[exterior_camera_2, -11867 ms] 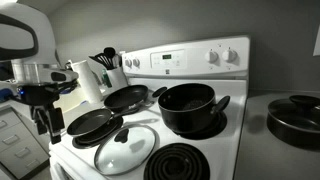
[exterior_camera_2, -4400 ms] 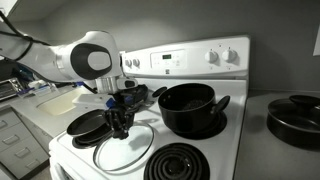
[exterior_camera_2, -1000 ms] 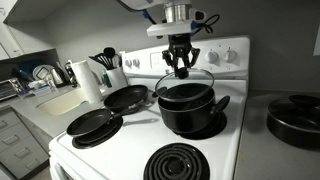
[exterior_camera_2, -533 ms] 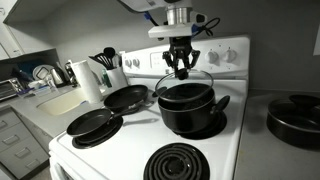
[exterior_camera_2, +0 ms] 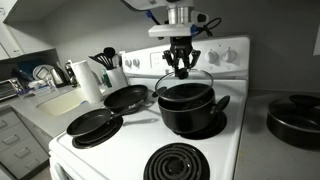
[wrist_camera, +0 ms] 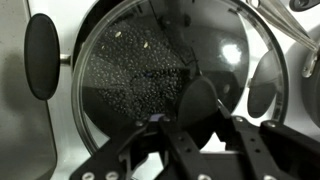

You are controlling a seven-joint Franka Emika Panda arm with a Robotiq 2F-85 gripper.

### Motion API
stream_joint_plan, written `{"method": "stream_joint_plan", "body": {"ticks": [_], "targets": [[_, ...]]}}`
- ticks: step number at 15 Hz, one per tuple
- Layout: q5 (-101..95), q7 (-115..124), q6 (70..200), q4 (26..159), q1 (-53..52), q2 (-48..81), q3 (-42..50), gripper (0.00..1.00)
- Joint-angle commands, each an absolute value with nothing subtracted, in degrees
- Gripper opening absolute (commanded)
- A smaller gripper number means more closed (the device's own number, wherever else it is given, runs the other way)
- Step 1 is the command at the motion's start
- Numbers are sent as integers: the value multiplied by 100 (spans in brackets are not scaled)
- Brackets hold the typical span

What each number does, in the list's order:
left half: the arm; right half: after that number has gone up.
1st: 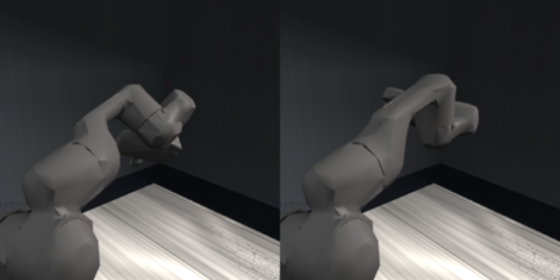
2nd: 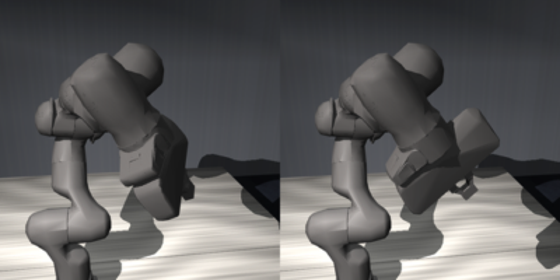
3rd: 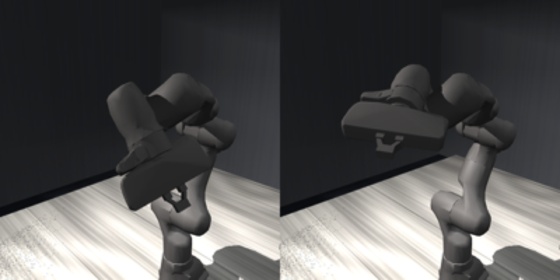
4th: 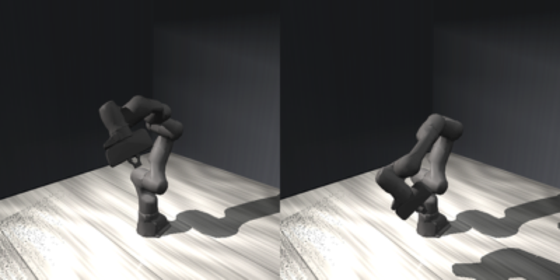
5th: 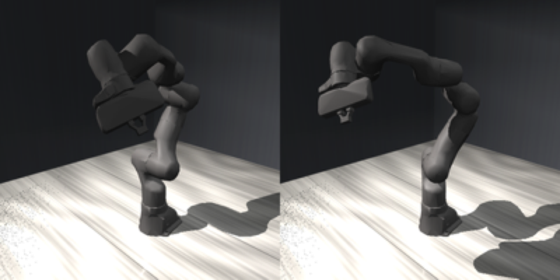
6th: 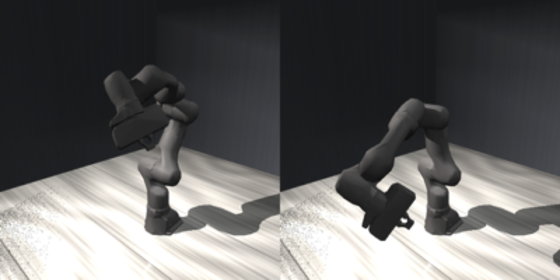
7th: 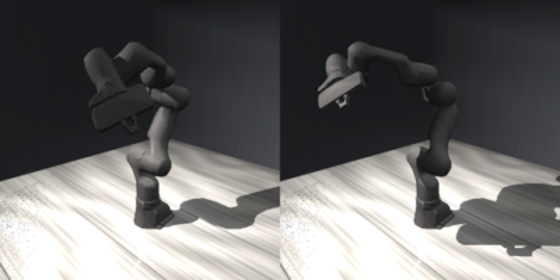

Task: Cover the pot with the lid

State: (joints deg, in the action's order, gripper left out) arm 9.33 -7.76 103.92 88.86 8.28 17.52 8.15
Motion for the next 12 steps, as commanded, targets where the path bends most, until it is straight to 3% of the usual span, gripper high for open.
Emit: {"method": "stream_joint_plan", "body": {"ticks": [1, 6, 12], "targets": [[1169, -605, 10351, 8862, 982, 1703, 728, 14], [1295, -192, 10451, 8879, 946, 1684, 723, 14], [1728, -656, 11040, 10314, 1362, 1018, 946, 14]]}}
